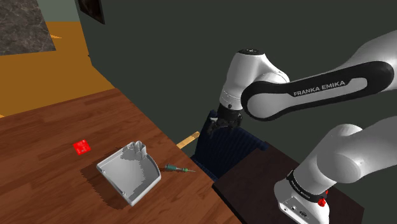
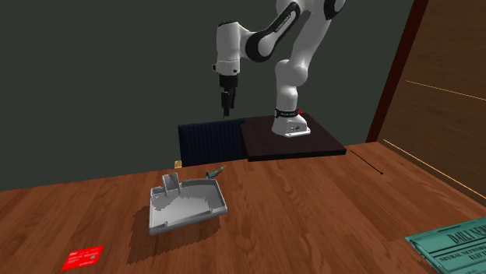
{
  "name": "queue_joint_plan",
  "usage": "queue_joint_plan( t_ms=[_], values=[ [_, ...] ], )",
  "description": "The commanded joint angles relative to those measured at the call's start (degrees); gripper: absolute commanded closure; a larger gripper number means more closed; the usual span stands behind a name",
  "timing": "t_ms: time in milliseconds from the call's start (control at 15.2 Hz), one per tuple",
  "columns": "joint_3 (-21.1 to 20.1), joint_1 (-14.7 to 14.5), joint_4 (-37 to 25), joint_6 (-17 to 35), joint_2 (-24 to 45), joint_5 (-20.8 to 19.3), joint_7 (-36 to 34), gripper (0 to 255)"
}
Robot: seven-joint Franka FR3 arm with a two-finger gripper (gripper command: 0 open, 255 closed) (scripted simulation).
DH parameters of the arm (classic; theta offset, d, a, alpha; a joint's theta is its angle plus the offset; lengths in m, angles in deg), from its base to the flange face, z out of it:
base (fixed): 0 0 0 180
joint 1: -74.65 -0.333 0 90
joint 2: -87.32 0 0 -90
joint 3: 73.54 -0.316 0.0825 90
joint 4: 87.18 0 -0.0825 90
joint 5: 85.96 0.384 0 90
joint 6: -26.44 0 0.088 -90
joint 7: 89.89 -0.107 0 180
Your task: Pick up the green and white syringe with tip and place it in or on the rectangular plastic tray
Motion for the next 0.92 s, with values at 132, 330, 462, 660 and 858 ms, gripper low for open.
queue_joint_plan(
  t_ms=[132,330,462,660,858],
  values=[
    [-6.3,2.0,-2.0,7.7,9.7,-1.5,-9.0,0],
    [-10.1,4.0,-3.9,11.8,16.1,-5.0,-15.6,0],
    [-10.6,4.5,-3.5,13.8,17.8,-6.2,-16.5,0],
    [-11.3,5.3,-2.9,16.8,20.7,-8.5,-18.2,0],
    [-11.8,6.1,-2.6,19.3,23.3,-11.0,-20.0,0]
  ],
)
